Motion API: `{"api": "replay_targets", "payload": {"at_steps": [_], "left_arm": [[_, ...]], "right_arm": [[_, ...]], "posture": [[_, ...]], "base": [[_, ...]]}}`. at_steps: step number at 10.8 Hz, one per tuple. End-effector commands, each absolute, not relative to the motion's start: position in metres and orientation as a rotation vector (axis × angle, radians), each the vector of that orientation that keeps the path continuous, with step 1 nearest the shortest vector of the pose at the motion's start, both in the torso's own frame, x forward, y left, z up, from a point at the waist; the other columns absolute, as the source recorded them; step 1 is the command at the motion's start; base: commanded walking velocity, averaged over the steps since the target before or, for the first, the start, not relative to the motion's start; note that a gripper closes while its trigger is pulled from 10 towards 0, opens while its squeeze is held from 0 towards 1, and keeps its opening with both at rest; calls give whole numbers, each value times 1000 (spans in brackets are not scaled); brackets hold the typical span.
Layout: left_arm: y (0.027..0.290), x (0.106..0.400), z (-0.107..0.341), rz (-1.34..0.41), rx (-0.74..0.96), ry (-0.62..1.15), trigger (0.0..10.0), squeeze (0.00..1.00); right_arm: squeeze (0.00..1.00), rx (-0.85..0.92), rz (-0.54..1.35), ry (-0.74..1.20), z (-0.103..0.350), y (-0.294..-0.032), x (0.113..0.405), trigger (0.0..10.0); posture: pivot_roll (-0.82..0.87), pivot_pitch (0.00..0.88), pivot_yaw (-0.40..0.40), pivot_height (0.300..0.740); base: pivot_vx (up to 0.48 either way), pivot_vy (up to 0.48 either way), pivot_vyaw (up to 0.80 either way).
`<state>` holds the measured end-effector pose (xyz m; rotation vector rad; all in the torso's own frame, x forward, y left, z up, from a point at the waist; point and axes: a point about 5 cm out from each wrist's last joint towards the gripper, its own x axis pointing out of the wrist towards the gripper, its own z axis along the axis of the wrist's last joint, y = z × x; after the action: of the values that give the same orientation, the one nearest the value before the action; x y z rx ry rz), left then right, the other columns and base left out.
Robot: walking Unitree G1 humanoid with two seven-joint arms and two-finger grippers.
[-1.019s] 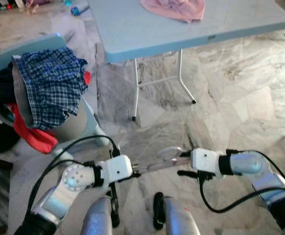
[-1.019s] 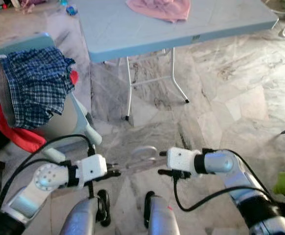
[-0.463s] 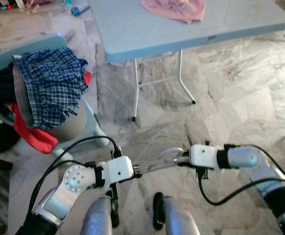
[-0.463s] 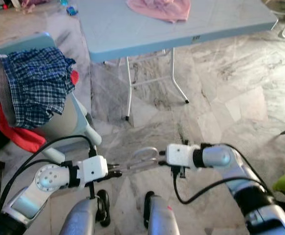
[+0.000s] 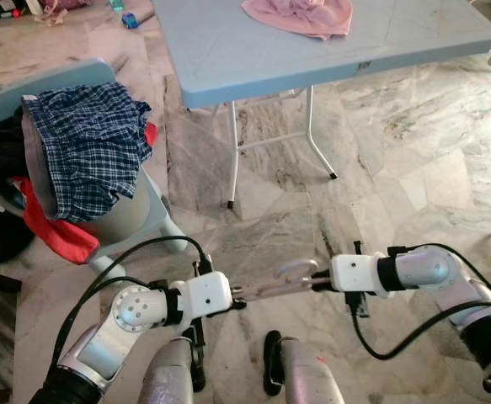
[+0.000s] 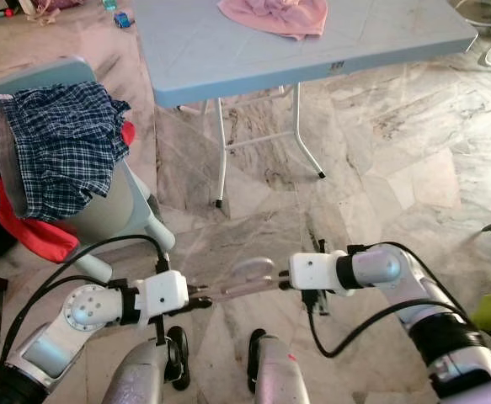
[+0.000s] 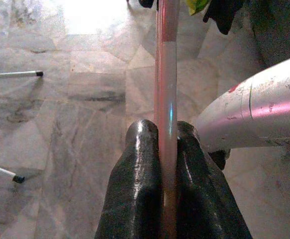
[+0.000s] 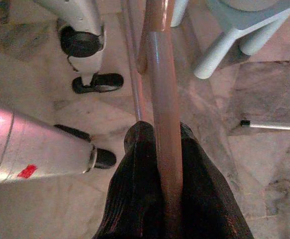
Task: Hang hanger
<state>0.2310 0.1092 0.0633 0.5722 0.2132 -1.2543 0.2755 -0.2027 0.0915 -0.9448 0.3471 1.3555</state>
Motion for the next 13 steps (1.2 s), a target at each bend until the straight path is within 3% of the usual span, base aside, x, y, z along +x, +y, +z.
{"api": "replay_targets", "payload": {"at_steps": [1,2,3,5,7,10,13], "left_arm": [[114,224,52,-1273,584,276,10000,0],[114,223,51,-1275,558,290,10000,200],[113,225,52,-1247,503,292,10000,1000],[116,229,48,-1223,628,261,10000,1000],[119,235,52,-1174,651,244,10000,1000],[121,241,59,-1107,642,178,10000,1000],[136,254,67,-893,630,129,10000,1000]], "right_arm": [[0,-937,1351,404,92,-215,272,0],[0,-938,1344,403,92,-217,272,0],[0,-935,1339,404,91,-218,272,0],[0,-957,1311,416,88,-219,273,0],[0,-1011,1259,480,79,-229,274,0],[0,-1023,1071,533,70,-244,281,0],[0,-904,816,562,54,-255,281,0]], "posture": [[-27,238,-45,740],[-27,238,-44,740],[-27,238,-44,740],[-27,240,-43,740],[-23,241,-44,740],[-23,242,-46,740],[-18,244,-44,740]], "base": [[0,0,0],[0,0,0],[0,0,0],[0,0,0],[0,0,0],[0,0,0],[0,0,0]]}}
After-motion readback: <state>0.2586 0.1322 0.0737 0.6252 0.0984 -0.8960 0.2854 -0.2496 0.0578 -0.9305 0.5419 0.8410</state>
